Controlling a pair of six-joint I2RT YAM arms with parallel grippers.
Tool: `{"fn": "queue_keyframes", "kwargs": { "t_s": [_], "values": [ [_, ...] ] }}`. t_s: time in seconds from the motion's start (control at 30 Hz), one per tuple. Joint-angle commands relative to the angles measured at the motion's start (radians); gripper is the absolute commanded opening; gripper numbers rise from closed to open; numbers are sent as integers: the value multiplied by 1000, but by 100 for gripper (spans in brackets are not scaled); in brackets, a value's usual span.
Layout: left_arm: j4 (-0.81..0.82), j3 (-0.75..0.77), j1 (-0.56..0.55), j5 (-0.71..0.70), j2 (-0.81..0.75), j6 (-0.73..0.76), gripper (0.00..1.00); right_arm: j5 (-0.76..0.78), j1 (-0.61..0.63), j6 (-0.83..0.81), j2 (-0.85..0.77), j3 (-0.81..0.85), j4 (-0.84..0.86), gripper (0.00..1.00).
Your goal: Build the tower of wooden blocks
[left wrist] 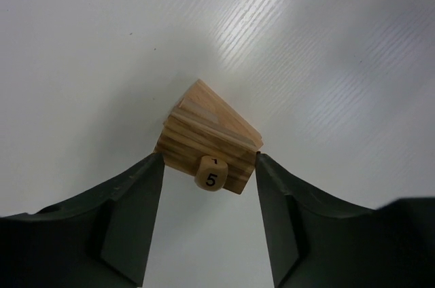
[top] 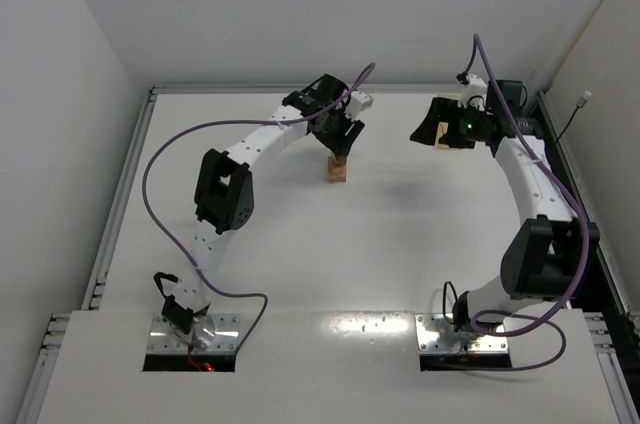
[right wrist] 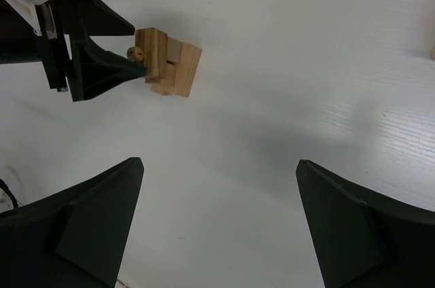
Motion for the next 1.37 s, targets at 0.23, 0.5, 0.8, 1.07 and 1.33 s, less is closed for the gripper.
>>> {"fn": "queue_keyframes", "kwargs": {
  "t_s": [0.23, 0.5, 0.8, 1.07, 1.33],
  "values": [
    [141, 56, 5, -110, -126, -97, 72, -24, -5, -9, -36, -51, 57, 93],
    [212, 10, 5, -316, -385, -152, 88, 34, 8, -61, -36, -75, 66, 93],
    [55, -378, 283, -432, -520, -257, 96, 267, 86, -267, 5, -99, 59, 100],
    [268, -927, 543, -324, -736, -277, 99, 284, 86, -298, 63, -180, 108, 100],
    [354, -1085, 572, -312, -796, -267, 99, 293, 106, -298, 93, -190, 128, 100]
  ]
}}
